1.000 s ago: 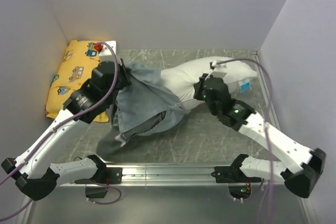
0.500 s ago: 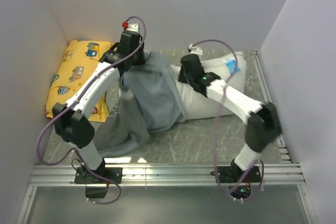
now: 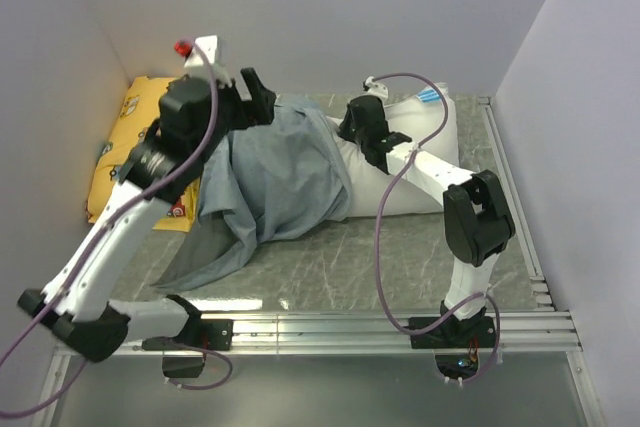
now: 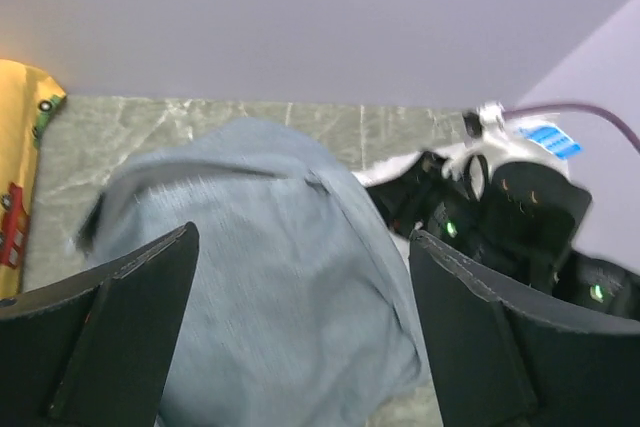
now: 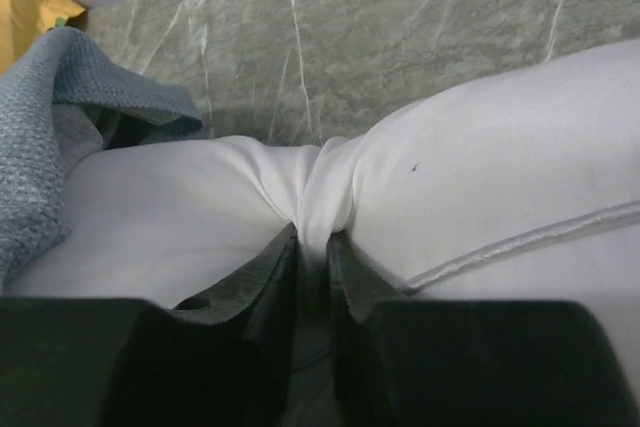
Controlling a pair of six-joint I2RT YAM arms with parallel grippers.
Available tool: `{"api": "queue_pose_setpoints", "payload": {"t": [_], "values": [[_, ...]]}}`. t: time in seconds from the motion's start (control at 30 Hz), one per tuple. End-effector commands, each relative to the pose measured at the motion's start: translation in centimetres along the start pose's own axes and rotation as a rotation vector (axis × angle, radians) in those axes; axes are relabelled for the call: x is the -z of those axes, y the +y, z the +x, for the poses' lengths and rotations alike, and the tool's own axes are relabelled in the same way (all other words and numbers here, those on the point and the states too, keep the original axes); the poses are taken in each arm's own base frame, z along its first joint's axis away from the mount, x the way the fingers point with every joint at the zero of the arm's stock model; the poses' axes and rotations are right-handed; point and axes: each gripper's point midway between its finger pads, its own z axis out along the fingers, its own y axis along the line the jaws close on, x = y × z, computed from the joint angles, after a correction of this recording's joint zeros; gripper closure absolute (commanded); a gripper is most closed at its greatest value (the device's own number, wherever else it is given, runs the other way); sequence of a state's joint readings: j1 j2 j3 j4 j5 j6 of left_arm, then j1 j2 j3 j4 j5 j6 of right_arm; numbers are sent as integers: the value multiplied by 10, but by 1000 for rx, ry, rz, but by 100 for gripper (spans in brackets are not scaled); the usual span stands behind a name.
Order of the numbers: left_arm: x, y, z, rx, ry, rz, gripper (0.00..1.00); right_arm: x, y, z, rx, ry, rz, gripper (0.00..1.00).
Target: Remove the pillowcase from the pillow
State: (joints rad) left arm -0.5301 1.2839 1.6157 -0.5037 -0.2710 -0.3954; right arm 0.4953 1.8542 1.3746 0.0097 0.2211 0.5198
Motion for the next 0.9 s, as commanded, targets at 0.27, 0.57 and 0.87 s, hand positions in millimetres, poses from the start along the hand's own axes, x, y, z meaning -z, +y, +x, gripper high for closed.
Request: {"api": "queue_pose_setpoints", "payload": {"t": [0.27, 0.57, 0.87], "values": [[-19, -16, 192, 25, 264, 7, 6, 42, -36, 29, 111, 183, 92, 36], [-48, 10, 250, -22, 363, -151, 67, 114, -28, -45, 123, 12, 76, 23], [-53, 18, 233, -8, 337, -163, 100, 165, -53, -11, 94, 14, 71, 15]]}}
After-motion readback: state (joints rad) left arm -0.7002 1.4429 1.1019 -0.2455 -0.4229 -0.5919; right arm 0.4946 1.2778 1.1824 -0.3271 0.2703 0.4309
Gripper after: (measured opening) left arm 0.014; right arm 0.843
